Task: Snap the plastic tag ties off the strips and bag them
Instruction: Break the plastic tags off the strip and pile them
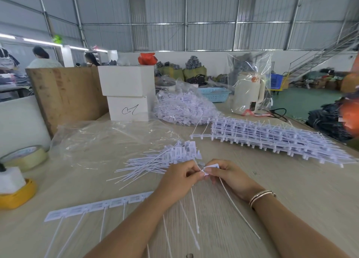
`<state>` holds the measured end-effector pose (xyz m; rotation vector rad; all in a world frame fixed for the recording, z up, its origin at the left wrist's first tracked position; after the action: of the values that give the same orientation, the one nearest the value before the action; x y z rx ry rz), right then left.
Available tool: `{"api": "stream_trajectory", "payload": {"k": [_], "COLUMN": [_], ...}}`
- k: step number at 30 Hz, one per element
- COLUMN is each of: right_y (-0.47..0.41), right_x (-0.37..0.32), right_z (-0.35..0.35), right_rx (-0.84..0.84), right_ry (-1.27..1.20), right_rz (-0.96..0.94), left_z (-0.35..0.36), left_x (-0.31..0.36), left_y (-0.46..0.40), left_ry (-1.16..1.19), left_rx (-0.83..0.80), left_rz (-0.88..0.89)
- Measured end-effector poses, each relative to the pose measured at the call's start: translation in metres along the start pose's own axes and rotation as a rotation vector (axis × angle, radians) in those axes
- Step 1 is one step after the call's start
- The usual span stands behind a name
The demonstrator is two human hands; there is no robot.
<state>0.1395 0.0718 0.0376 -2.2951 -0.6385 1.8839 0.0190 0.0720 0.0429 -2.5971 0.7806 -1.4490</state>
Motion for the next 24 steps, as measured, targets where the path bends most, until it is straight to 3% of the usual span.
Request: {"api": "stream_trajectory", "payload": {"k": [13,24], "right_y": [-0.003,-0.004], "right_x": [0.008,0.013], "right_z": [-0.002,-0.004], "right_rx": [-0.006,0.017], "right_ry": [0.078,0.068], "right_rz": [0.039,0.088], "left_z": [0.001,0.001], "left_x": [-0.005,0.0], "left_y": [-0.002,0.001], "left_ry": [-0.08,-0.342], "left_rx": [0.012,0.067], "left_rz": [-0.009,0.075]}}
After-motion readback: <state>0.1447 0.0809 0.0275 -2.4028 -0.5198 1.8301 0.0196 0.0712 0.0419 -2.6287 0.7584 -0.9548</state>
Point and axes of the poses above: each hand's wrist, its own y-axis away from the middle knuckle, its own z-axis out of the palm, x = y × z, the point moved 9 cm from there along -y, towards the middle knuckle, and after that the axes turned 2 degrees about -z, right-handed, at the moved point
